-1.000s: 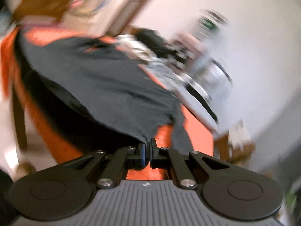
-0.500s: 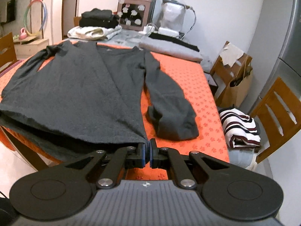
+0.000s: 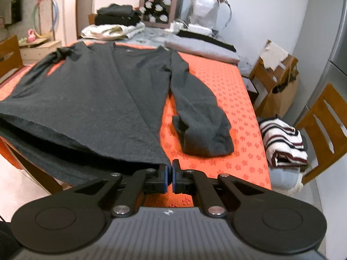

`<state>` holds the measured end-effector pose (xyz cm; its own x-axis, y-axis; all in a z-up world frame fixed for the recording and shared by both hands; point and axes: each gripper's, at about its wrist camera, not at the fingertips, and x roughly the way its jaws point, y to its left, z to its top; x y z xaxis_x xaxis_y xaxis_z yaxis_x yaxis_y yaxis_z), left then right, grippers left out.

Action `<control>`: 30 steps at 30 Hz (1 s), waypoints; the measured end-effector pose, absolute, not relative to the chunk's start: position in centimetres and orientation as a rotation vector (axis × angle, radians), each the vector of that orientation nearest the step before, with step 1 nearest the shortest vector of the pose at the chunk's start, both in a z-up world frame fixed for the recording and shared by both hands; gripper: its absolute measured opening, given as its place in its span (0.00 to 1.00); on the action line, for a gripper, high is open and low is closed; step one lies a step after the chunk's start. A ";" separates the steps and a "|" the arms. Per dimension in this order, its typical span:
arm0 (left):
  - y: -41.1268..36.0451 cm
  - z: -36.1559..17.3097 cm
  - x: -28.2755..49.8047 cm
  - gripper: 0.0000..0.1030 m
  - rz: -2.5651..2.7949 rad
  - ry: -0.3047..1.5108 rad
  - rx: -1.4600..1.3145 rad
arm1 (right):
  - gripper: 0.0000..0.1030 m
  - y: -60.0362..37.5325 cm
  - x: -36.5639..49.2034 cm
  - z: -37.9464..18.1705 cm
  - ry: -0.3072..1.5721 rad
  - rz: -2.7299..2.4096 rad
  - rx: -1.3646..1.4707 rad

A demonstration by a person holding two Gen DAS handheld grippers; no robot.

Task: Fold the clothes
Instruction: 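Release the hem and open both grippers above the flat shirt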

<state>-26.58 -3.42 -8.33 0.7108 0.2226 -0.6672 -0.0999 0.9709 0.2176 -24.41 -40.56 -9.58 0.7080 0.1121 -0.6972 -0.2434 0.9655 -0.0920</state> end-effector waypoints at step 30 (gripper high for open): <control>0.0 -11.2 -30.1 0.11 0.243 0.939 0.138 | 0.22 -42.2 -28.9 -10.4 0.911 0.358 -0.217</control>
